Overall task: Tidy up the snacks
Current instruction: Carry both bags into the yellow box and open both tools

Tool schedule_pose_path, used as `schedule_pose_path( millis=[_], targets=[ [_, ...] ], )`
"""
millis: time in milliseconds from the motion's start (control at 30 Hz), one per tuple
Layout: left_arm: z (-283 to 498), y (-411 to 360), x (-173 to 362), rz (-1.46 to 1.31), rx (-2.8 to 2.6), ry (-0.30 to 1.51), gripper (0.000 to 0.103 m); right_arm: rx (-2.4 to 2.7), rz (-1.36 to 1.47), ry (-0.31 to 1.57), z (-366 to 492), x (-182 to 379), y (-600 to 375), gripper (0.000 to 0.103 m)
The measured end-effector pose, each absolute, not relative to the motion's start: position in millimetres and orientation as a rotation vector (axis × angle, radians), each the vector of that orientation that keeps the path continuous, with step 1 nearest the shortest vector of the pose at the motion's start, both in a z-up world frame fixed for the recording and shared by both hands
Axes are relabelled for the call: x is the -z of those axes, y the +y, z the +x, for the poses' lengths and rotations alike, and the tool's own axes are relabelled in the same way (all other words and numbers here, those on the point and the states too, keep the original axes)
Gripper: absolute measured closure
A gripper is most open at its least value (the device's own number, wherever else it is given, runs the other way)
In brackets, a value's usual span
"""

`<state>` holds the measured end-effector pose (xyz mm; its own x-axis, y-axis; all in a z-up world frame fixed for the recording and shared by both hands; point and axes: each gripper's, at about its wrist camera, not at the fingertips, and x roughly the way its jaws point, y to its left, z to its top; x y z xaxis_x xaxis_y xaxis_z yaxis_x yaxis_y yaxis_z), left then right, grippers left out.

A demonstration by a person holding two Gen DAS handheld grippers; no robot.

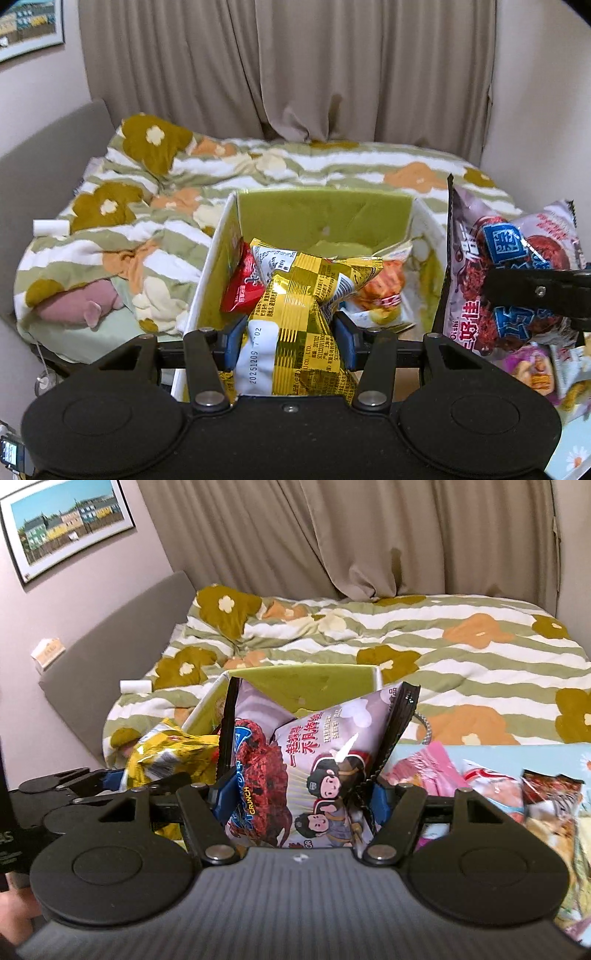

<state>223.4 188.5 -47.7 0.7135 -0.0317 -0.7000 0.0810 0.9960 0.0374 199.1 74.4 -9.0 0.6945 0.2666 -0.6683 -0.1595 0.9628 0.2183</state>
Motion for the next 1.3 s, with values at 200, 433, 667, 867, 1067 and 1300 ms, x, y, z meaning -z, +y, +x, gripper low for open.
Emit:
schedule_pose_path(
  millis=[200,433,667,867,1067,1300],
  targets=[
    [242,199,70,0.076,0.081,0.838,0.031,-0.185,0.139,0.82,223,27,92,0.02],
    [236,214,67,0.058,0.078,0.824,0.007,-0.159,0.141,0.859,236,38,101,0.02],
    [213,223,52,0.024,0.041,0.801,0.007,-0.201,0.129,0.875,238,39,107,0.019],
    [200,217,40,0.024,0.01,0.772,0.007,-0.255,0.104,0.898,246,42,115,0.019],
    [198,213,37,0.018,-0.033,0.76,0.007,-0.296,0.069,0.917,257,50,122,0.018],
    [191,214,41,-0.002,-0.07,0.765,0.007,-0.34,0.123,0.91,262,60,117,0.0]
  ],
)
